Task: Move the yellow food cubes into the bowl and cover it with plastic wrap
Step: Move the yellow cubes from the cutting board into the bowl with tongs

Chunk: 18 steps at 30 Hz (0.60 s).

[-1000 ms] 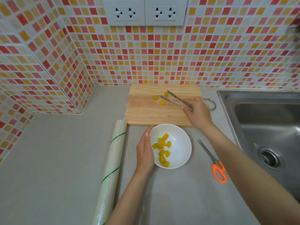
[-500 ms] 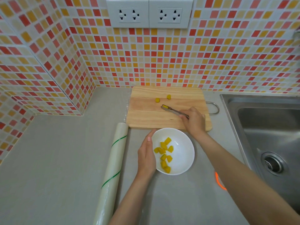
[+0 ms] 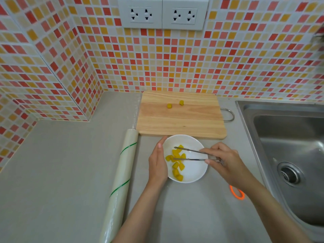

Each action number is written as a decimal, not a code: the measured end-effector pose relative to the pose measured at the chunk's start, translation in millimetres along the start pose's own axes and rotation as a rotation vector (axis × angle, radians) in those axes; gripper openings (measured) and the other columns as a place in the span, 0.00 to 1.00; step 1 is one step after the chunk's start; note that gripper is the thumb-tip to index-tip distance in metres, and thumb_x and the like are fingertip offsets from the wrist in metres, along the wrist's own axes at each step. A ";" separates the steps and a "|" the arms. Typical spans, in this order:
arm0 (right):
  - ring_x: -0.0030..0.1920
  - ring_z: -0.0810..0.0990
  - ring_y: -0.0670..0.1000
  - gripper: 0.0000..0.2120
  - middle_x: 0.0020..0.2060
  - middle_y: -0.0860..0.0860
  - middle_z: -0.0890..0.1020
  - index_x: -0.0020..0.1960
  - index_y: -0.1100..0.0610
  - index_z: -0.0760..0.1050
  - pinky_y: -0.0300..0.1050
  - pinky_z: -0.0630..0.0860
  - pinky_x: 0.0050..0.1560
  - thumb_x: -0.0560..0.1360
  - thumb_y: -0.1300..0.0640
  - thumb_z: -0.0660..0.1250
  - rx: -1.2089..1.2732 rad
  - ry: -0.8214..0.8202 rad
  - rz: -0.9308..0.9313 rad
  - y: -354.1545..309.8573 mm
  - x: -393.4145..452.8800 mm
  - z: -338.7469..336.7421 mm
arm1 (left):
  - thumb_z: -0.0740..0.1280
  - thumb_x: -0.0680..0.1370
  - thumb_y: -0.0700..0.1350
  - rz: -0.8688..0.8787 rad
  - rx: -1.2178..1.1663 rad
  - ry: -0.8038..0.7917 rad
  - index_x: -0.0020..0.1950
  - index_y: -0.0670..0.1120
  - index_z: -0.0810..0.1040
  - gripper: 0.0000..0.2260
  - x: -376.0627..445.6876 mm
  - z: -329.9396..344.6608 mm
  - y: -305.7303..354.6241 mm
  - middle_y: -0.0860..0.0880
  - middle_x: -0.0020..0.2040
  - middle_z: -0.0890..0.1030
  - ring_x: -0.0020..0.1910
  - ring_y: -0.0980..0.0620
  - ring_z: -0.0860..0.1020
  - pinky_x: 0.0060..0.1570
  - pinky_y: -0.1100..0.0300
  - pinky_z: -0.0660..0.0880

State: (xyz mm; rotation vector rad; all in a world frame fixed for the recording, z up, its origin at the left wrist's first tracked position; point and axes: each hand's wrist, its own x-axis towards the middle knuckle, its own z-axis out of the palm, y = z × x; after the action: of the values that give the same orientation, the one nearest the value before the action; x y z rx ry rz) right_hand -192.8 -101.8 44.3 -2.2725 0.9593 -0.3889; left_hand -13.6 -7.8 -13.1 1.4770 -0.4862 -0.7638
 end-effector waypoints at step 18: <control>0.53 0.75 0.60 0.14 0.55 0.63 0.76 0.60 0.57 0.77 0.51 0.74 0.52 0.77 0.55 0.61 -0.073 0.242 0.363 24.8 140.2 25.3 | 0.50 0.82 0.52 0.021 0.009 -0.005 0.60 0.57 0.77 0.17 0.3 -0.1 -1.3 0.59 0.56 0.80 0.55 0.66 0.77 0.51 0.73 0.72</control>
State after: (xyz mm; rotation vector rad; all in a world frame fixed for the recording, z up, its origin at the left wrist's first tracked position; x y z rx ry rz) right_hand -96.9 -205.2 12.4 -2.0862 1.5011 -0.4798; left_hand -13.5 -7.8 -14.5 1.4771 -0.5084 -0.7499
